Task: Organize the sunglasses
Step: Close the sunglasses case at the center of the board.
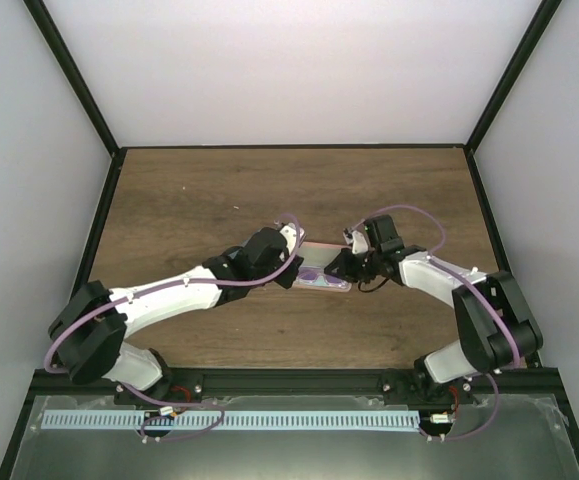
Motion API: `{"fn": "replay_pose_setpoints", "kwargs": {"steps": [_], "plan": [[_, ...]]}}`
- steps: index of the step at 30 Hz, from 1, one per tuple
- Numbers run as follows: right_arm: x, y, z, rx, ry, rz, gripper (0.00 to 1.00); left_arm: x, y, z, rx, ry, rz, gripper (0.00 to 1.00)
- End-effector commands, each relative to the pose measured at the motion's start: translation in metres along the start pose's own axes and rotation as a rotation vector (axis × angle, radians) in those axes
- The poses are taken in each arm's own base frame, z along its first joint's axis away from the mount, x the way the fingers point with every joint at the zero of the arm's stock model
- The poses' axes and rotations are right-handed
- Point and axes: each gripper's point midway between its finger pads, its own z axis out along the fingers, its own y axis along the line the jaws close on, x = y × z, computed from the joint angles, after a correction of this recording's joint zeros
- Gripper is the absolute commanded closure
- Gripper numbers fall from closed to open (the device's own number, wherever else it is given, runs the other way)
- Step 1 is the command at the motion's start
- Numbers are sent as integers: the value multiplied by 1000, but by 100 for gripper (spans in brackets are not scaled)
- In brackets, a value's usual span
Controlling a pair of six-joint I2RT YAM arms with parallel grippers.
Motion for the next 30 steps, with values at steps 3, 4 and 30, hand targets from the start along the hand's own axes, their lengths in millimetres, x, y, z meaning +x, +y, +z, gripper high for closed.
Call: {"fn": "replay_pose_setpoints", "kwargs": {"steps": [3,4,30], "plan": [[-27,1,11,-7,-50,-7,99,-6,6,-10,-14,-35,-38,75],[-27,-1,14,-5,-47,-1,99,-6,6,-12,-15,-35,-37,75],[-63,41,-36,53,-155,-128,98,31,17,-7,-29,58,-391,19]]}}
